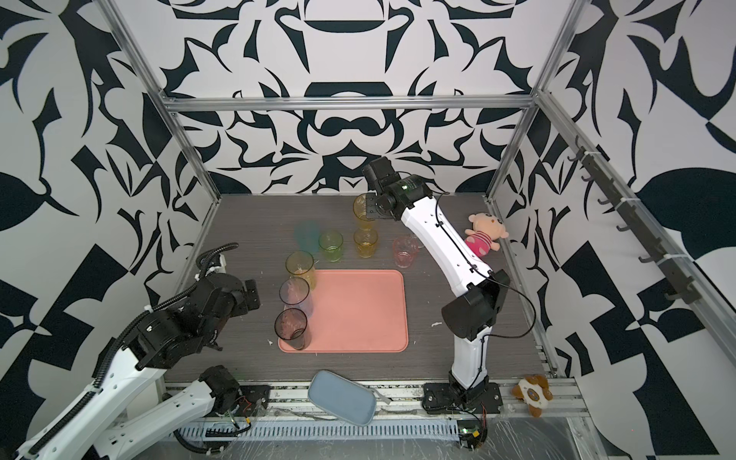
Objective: Place the glasses into the tray
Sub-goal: 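Lift the tall yellow glass with the right gripper and carry it over the tray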
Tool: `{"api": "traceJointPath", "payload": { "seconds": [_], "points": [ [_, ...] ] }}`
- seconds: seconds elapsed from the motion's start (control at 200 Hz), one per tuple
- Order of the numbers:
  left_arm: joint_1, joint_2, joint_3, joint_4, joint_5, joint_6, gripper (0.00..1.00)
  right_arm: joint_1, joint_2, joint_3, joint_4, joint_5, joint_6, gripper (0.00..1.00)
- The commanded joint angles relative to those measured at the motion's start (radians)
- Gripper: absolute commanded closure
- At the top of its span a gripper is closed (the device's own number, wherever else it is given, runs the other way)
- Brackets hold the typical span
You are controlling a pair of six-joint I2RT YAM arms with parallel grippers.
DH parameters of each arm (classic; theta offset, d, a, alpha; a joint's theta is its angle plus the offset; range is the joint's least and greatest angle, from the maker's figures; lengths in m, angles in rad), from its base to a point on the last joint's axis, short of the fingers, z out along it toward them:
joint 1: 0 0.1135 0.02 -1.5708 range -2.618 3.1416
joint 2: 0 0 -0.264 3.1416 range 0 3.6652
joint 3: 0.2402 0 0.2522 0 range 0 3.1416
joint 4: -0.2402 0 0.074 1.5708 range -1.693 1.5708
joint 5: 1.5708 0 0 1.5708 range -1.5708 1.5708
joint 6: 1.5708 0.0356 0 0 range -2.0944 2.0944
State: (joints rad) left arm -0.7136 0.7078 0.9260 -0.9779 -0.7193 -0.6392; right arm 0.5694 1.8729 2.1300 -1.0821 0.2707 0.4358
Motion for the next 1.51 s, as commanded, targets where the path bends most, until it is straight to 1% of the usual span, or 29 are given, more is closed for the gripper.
{"api": "traceJointPath", "payload": {
  "seconds": [0.0,0.135,0.395,0.79,0.99,1.01,1.07,1.5],
  "points": [
    [0.002,-0.005,-0.006,-0.036,-0.028,-0.016,0.01,0.042,-0.045,0.031,-0.036,0.009,-0.035,1.0],
    [0.002,-0.008,-0.006,-0.036,-0.029,-0.017,0.0,0.084,-0.053,-0.009,-0.047,-0.002,-0.027,1.0],
    [0.002,0.002,-0.009,-0.035,-0.017,-0.018,0.01,0.133,-0.063,-0.108,-0.032,-0.026,0.018,1.0],
    [0.002,0.016,-0.007,-0.038,-0.017,-0.019,0.01,0.153,-0.052,-0.234,0.017,-0.063,0.056,1.0],
    [0.002,0.014,-0.007,-0.04,-0.02,-0.02,0.0,0.158,-0.029,-0.261,0.037,-0.068,0.069,1.0],
    [0.002,0.013,-0.007,-0.041,-0.022,-0.02,0.01,0.159,-0.026,-0.263,0.038,-0.102,0.069,1.0],
    [0.001,0.013,-0.007,-0.041,-0.023,-0.02,0.01,0.16,-0.018,-0.269,0.043,-0.111,0.072,1.0],
    [0.001,0.007,-0.007,-0.041,-0.023,-0.022,0.01,0.173,0.052,-0.286,0.045,-0.125,0.082,1.0]
  ]
}}
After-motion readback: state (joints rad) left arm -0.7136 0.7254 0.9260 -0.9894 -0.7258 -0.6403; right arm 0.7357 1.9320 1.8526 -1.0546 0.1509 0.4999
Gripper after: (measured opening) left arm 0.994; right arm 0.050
